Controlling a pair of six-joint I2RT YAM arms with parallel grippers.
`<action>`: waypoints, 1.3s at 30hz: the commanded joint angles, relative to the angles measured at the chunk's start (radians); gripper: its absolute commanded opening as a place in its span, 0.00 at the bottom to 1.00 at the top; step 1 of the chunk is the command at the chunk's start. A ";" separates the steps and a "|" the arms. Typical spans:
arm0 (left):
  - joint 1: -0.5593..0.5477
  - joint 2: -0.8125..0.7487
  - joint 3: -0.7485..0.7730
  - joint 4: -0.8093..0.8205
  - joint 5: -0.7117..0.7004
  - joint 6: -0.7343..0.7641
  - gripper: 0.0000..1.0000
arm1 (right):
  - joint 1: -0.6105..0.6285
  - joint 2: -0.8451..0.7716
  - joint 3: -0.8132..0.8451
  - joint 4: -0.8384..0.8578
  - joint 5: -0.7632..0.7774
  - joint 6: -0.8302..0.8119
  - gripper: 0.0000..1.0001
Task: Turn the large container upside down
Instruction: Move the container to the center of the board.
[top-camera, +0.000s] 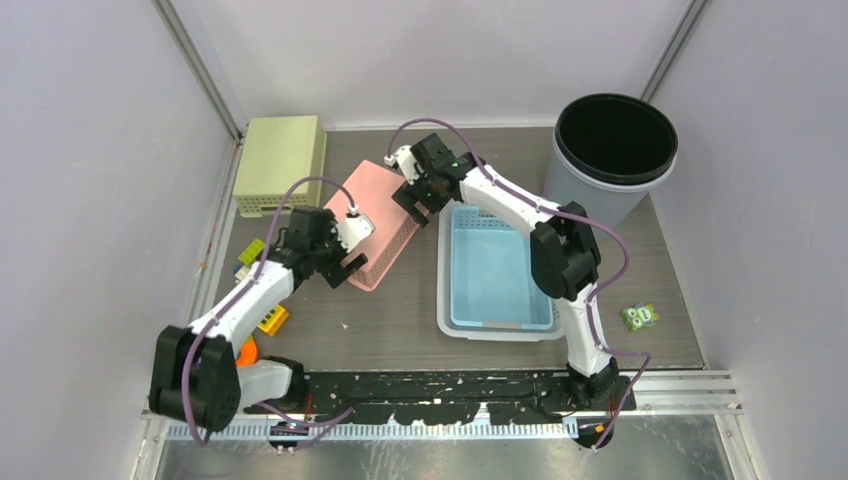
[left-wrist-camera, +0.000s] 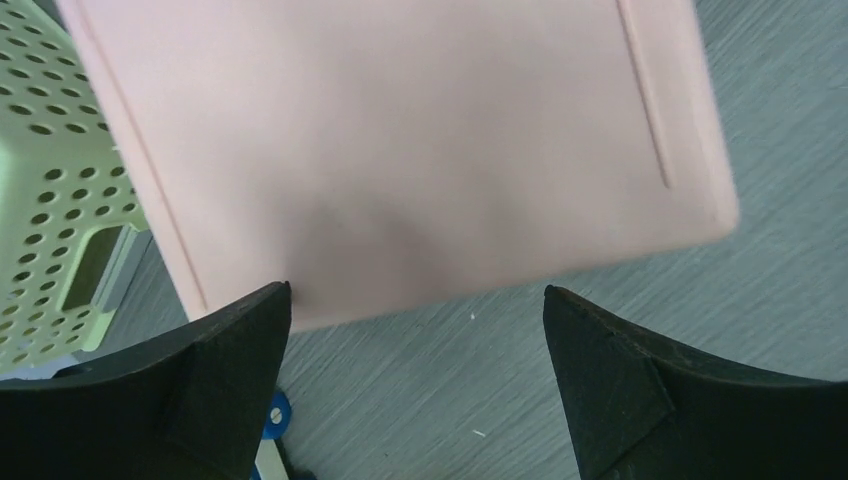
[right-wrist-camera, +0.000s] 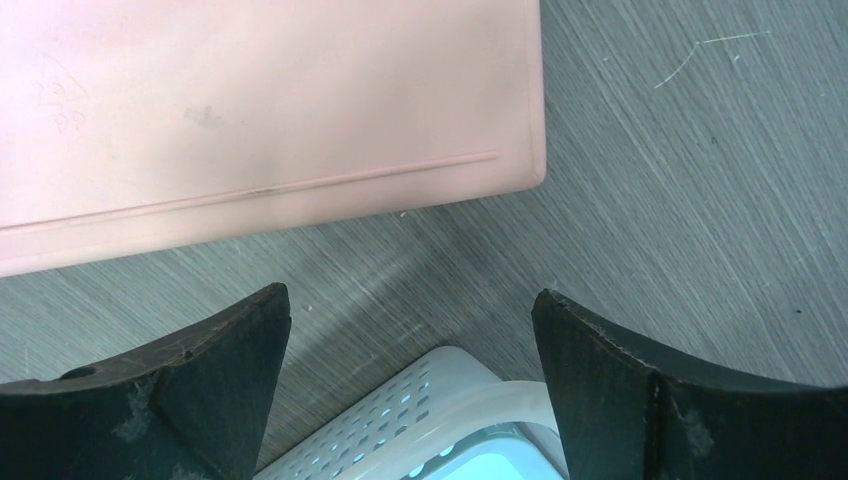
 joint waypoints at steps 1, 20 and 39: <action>-0.031 0.091 0.039 0.109 -0.131 0.029 0.95 | 0.004 -0.021 0.019 0.048 0.064 0.019 0.94; -0.072 0.300 0.208 0.135 -0.030 -0.138 0.66 | -0.109 0.223 0.368 -0.029 -0.027 0.147 0.90; -0.084 0.629 0.467 0.110 -0.202 -0.343 0.53 | -0.133 0.337 0.532 -0.041 -0.026 0.148 0.90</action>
